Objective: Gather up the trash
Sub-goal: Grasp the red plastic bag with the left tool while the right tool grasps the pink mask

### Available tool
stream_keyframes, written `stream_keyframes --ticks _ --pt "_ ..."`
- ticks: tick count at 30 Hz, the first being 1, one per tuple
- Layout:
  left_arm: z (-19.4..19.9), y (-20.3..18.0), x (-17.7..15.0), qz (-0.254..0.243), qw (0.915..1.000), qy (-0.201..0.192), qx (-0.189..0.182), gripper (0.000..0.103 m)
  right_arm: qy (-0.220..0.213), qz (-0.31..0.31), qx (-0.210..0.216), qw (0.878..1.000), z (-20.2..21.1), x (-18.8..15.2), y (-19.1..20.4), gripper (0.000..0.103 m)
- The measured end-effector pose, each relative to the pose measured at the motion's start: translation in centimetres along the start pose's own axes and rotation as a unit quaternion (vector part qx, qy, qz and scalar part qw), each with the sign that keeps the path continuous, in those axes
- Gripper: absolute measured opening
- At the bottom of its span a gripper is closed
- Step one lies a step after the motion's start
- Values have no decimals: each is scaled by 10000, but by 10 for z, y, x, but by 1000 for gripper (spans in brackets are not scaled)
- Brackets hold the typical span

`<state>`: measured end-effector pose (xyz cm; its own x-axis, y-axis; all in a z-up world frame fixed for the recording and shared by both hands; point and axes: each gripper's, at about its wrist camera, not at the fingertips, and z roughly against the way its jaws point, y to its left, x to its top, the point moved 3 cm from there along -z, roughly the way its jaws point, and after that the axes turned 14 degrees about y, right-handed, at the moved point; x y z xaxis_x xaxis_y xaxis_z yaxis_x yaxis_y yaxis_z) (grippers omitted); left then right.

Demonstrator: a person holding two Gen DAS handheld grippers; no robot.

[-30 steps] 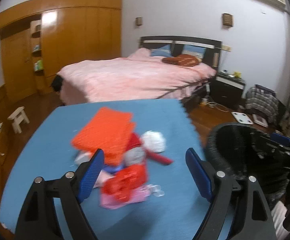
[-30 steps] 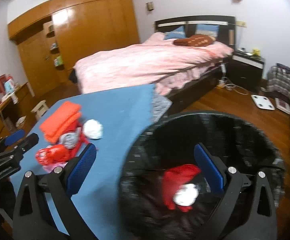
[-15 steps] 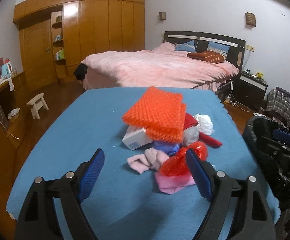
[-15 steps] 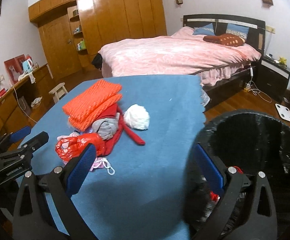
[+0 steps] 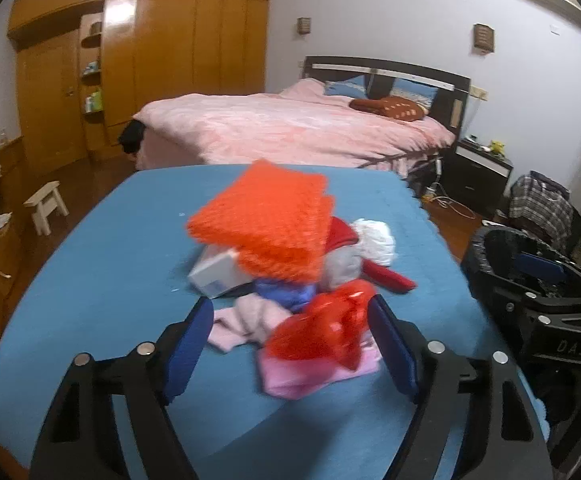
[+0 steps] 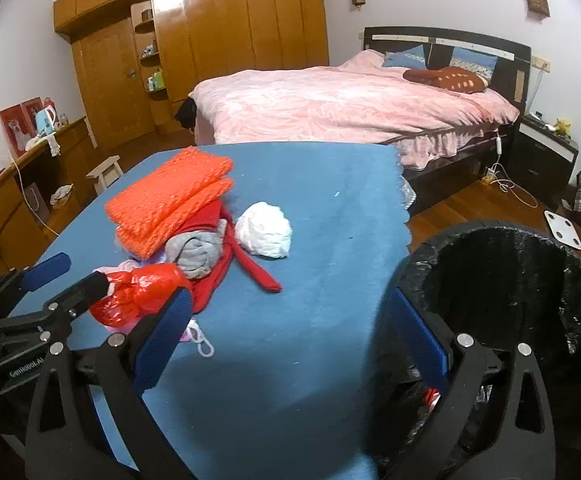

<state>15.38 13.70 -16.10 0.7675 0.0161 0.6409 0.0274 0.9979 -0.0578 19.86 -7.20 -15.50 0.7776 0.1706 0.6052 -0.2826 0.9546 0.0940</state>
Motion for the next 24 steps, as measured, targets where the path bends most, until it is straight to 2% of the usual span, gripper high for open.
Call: stream_keyframes --ticks 9,14,19,24 --pt "-34 -26 4 -251 9991 319 -126 62 0 -136 -14 9999 1 0 -14 96" --pt "-47 -33 2 -326 9978 565 -114 39 12 -198 -10 9998 0 -2 -18 96" --pt "-43 -36 1 -402 9979 489 -126 30 34 -205 15 9998 -1 -4 -16 96" --pt "-24 -28 6 -285 9990 268 -199 29 29 -170 47 9998 -1 -4 -12 96"
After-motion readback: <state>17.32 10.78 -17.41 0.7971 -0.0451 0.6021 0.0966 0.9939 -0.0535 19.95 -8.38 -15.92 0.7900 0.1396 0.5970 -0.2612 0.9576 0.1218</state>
